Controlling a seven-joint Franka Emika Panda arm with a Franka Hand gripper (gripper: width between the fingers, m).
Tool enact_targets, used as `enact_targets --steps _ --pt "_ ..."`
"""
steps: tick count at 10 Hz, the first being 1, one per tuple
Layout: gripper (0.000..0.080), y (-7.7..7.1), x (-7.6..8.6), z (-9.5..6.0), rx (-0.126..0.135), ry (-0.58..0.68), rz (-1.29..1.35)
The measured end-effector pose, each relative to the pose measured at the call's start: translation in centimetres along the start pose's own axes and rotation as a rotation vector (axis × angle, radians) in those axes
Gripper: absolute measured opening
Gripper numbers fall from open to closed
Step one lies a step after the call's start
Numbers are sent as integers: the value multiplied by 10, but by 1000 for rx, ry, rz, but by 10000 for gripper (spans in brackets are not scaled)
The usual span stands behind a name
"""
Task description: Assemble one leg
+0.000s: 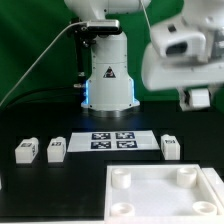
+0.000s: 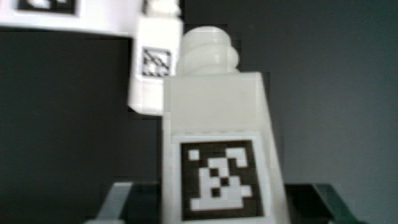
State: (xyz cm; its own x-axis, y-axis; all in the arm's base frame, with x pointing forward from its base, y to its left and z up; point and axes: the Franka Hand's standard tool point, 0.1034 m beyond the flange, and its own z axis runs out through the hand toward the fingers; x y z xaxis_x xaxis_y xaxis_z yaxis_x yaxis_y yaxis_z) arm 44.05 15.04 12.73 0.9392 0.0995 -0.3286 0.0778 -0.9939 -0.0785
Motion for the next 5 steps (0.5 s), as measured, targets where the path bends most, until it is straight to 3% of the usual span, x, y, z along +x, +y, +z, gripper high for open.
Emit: enact_targets --steps 3,4,5 --pt "294 3 5 -3 0 242 -5" --pt "294 17 24 -27 -2 353 -57" --pt "294 42 45 -59 -9 495 -74"
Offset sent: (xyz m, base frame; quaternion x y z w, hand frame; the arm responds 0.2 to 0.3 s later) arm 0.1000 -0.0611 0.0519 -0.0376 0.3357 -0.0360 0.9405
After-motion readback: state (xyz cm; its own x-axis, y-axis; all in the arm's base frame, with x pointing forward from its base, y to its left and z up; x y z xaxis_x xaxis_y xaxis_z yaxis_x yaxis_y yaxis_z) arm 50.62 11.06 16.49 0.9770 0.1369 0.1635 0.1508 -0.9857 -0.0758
